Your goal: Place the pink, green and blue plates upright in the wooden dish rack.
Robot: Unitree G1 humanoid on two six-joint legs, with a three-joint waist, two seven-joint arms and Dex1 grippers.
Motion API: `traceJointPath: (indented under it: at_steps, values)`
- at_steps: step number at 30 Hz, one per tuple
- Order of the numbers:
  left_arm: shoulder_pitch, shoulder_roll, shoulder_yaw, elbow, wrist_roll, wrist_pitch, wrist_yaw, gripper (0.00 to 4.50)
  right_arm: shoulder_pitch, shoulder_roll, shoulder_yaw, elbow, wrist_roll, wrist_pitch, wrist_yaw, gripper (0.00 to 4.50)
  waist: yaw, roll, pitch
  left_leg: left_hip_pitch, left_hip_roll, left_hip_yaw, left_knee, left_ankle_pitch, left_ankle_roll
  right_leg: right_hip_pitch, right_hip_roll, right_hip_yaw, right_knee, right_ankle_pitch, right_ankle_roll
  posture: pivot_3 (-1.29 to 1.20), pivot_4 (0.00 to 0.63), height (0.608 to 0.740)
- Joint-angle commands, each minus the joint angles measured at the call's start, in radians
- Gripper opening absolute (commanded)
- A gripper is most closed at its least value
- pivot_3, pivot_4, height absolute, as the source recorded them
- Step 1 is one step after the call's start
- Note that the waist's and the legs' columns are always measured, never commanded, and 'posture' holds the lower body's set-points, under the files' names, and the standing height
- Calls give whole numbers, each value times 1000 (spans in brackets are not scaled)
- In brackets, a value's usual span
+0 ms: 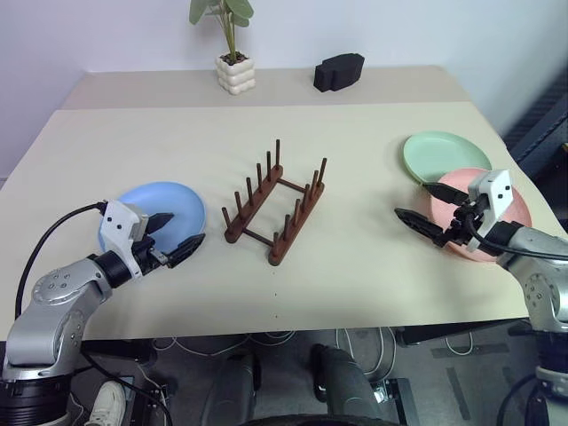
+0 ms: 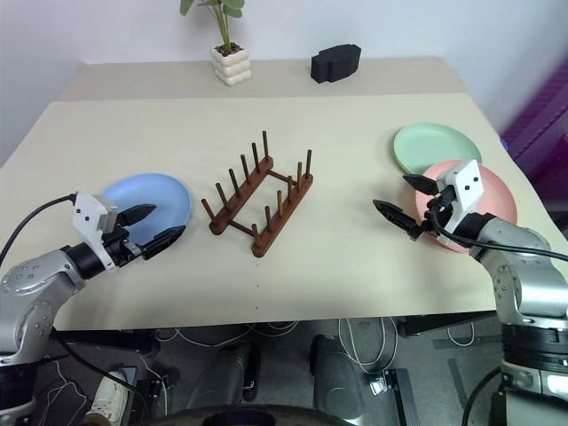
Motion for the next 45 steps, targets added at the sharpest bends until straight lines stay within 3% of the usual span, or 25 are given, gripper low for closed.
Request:
traceJointPath:
  at_steps: [1,12,21,25,29,32,39,45]
  values:
    - [6,7,37,-42,-4,-18,9,4457,-30,5,5,6,-4,-31,8,4469,1,0,0,0,0,0,0,0,0,0,0,0,0,0,0,0,150,736]
    - [-2,15,32,-40,-2,-17,21,4457,-46,24,17,42,-18,-69,0,4469,1,0,0,0,0,0,0,0,0,0,0,0,0,0,0,0,150,736]
    - [138,71,39,-199,-121,71,-88,4457,15,15,19,-15,-7,-46,3,4469,-2,0,0,0,1,0,0,0,0,0,0,1,0,0,0,0,150,736]
    - [116,104,-29,-254,-147,115,-121,4457,48,18,6,-65,7,-29,-8,4469,3,0,0,0,1,0,0,0,0,-1,0,1,0,0,0,0,150,736]
    - [14,89,-191,-282,-87,133,-92,4457,106,41,10,-132,13,-17,-33,4469,13,0,0,0,0,0,1,0,0,0,0,1,-1,-1,0,0,150,736]
    - [-50,58,-332,-271,-18,162,-47,4457,121,61,15,-167,14,-9,-64,4469,14,1,0,0,-1,2,1,0,0,0,0,2,0,0,0,0,150,736]
    - [-120,-11,-439,-188,23,216,-5,4457,219,96,4,-302,35,30,-127,4469,5,1,0,1,-1,2,0,0,0,0,1,3,0,0,1,0,150,736]
    - [-183,-117,-569,-100,142,205,68,4457,326,95,-33,-405,84,71,-143,4469,5,1,-1,1,-1,2,1,0,1,0,1,4,0,-1,2,0,150,736]
